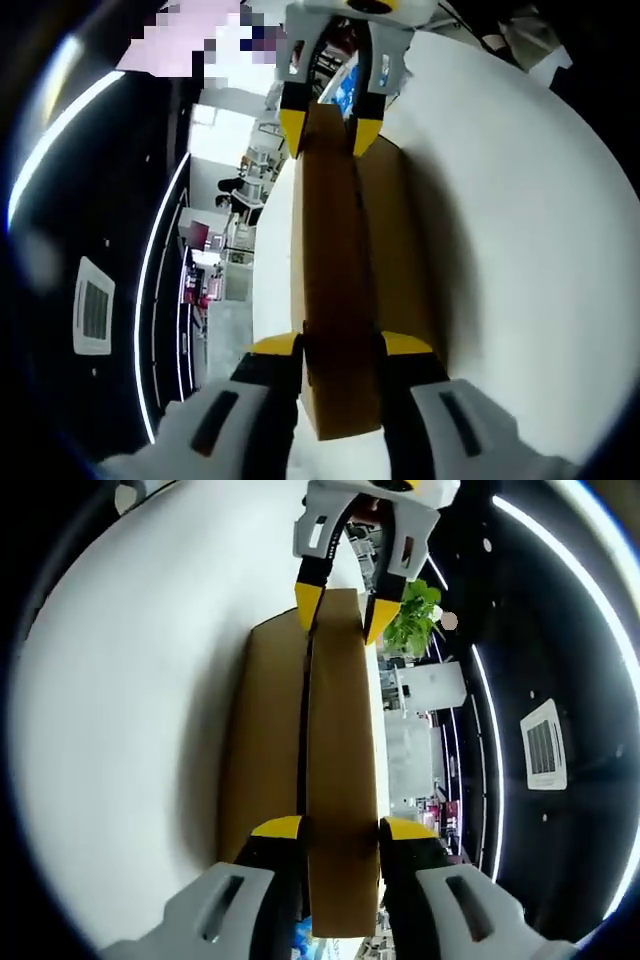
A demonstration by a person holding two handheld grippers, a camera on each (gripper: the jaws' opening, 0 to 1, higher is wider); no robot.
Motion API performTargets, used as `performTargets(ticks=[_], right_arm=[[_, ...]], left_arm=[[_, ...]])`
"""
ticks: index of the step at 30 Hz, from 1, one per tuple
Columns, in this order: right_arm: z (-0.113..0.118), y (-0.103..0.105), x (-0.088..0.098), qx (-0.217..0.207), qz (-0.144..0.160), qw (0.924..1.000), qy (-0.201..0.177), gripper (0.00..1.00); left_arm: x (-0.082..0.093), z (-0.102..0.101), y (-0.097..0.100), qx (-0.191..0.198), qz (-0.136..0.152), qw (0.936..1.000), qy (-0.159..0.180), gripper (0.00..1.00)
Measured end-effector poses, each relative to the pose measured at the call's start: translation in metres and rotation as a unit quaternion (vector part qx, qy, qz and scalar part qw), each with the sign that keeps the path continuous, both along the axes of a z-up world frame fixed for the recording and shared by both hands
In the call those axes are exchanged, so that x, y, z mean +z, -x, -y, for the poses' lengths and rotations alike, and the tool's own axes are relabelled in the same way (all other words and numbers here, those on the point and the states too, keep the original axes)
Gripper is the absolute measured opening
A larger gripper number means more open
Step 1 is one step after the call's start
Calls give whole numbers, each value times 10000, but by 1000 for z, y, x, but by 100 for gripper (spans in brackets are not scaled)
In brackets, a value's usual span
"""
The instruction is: Operate the shoe box by opening the lid, removing the specified soft item, and placing it in the target area until the item is outside and the box remains undamaged.
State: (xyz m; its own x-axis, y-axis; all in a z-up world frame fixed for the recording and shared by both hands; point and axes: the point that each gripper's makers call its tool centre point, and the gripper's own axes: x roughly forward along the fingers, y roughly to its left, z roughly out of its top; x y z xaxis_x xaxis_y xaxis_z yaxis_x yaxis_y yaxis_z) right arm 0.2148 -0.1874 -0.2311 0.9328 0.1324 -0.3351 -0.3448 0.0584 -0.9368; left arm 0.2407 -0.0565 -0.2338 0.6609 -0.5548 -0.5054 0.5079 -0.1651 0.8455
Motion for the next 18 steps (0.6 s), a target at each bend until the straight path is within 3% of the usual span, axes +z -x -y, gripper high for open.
performTargets(ticks=[7, 18], right_arm=[[-1, 3, 1, -24, 207, 9998, 9, 28], [-2, 7, 2, 26, 94, 9999, -73, 29]], left_arm=[[-1, -1, 2, 19, 125, 9998, 123, 30], [0, 0, 2, 52, 203, 9997, 105, 30]])
